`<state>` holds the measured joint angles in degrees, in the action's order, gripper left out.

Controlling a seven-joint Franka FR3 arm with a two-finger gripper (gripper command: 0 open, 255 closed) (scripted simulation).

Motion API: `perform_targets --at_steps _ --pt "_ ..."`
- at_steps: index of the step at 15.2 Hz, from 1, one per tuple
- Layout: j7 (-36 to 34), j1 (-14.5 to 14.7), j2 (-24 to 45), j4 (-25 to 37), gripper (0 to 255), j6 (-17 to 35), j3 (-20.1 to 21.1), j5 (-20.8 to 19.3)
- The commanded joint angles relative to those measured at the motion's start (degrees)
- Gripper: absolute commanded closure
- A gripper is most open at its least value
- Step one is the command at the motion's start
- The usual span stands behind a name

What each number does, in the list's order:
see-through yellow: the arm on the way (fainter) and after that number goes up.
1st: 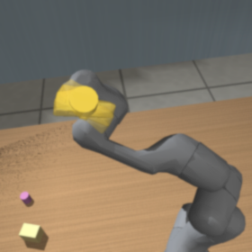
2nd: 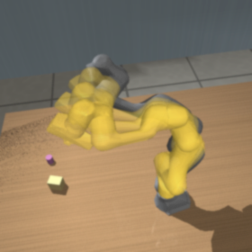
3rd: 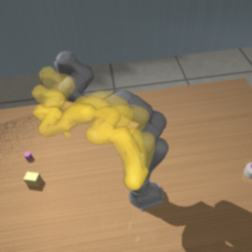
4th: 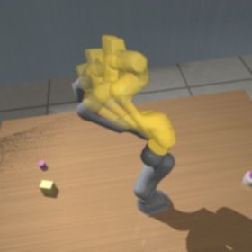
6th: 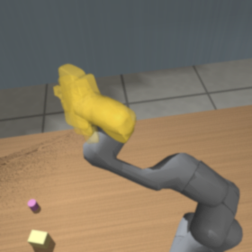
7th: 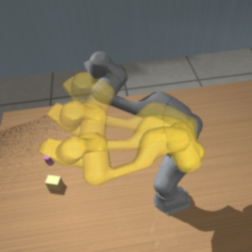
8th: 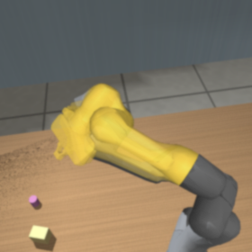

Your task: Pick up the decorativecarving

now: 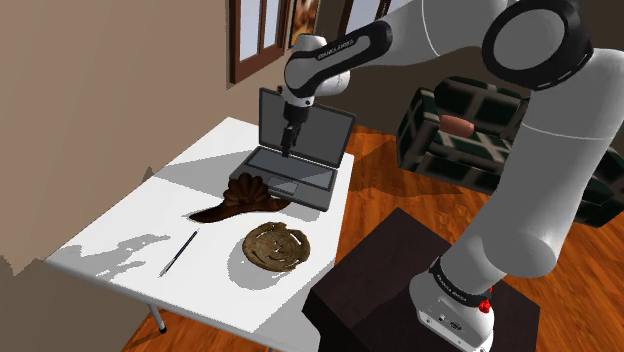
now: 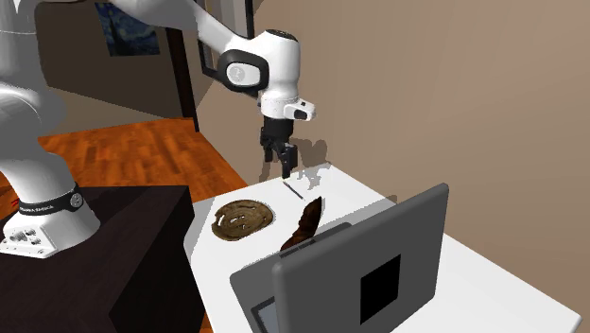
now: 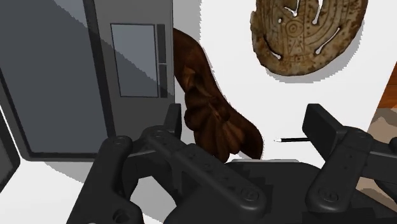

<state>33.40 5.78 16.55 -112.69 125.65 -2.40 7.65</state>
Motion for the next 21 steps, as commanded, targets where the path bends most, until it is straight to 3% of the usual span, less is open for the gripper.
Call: perform_targets --at_steps 1,14,21 --pt "1.2 0.01 4.73 3.91 0 0.17 0.34 -0.08" --pt "5.98 1.12 35.35 34.88 0 -4.02 2.39 -2.54" --pt "6.19 1.1 39.42 36.4 0 -1.47 2.46 -2.45"
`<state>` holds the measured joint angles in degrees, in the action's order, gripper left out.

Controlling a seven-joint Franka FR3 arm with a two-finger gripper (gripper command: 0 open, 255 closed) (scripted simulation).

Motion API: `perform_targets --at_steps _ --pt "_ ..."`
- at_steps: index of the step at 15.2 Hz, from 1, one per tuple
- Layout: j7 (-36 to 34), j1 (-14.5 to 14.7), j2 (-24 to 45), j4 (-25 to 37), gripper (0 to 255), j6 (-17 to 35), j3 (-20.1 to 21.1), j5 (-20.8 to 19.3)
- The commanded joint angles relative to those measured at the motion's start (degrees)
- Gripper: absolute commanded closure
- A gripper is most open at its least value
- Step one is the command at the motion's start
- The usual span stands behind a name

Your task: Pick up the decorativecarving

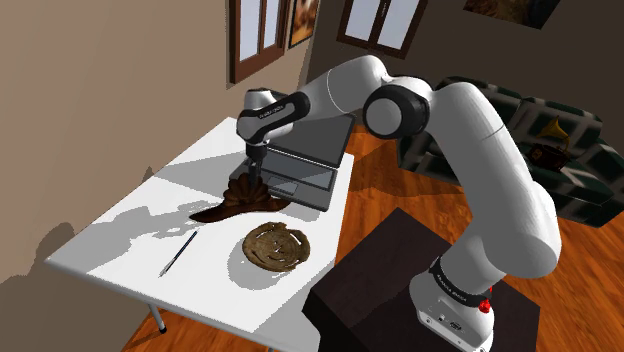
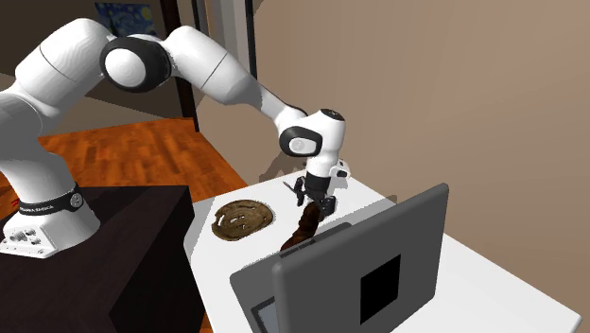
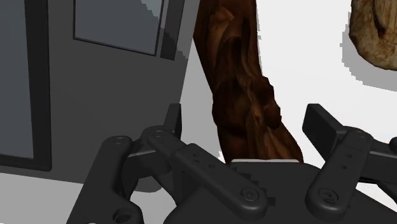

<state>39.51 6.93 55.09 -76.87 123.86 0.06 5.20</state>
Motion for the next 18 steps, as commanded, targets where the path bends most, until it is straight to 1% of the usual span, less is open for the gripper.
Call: perform_targets --at_steps 1,2,3,12,18 --pt "0.09 -0.05 1.23 0.71 0 0.52 0.01 0.01" --pt "0.09 -0.05 1.24 0.74 0 0.51 0.01 0.01" --pt "0.16 -0.11 1.25 0.64 255 0.61 0.0 0.01" --pt "0.09 -0.05 1.24 0.74 255 0.5 0.01 0.01" --pt "-0.08 -0.03 -2.3 -0.66 255 -1.63 -0.06 -0.06"
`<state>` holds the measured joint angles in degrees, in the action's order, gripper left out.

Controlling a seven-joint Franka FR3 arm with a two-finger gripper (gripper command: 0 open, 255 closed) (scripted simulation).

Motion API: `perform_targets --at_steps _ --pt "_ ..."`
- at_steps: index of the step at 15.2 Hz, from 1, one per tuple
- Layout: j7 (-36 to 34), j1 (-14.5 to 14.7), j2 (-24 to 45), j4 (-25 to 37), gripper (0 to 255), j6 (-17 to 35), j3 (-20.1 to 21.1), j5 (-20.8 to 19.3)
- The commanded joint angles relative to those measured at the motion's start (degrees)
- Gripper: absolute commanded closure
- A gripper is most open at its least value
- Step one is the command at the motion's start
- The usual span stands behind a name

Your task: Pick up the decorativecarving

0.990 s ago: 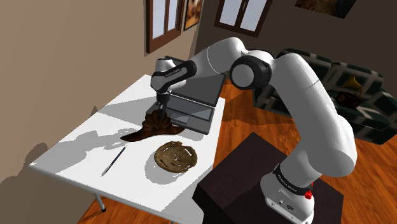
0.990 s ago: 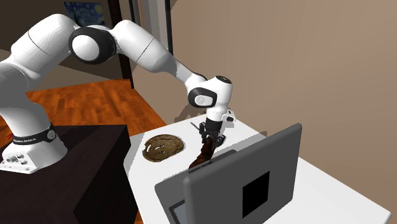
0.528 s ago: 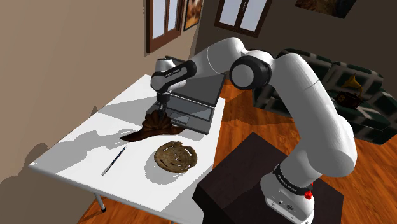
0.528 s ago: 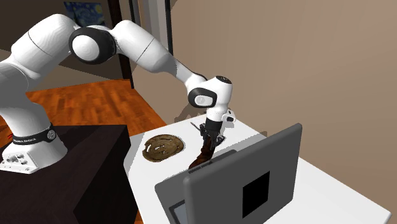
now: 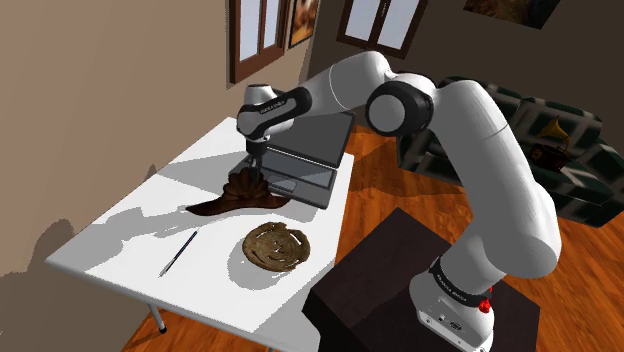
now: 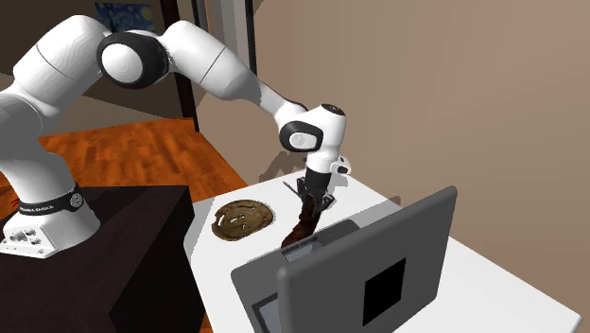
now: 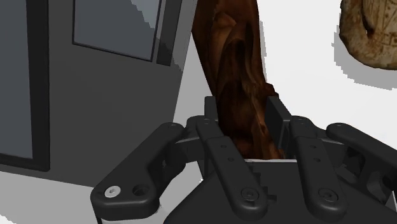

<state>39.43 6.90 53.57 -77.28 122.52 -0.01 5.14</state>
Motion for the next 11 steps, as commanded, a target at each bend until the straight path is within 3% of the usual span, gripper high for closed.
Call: perform_targets --at_steps 1,11 --pt "-0.03 0.0 -1.34 -0.43 255 -0.67 0.0 -0.01" --pt "-0.3 0.02 -5.6 -1.26 255 -4.09 -0.08 -0.12"
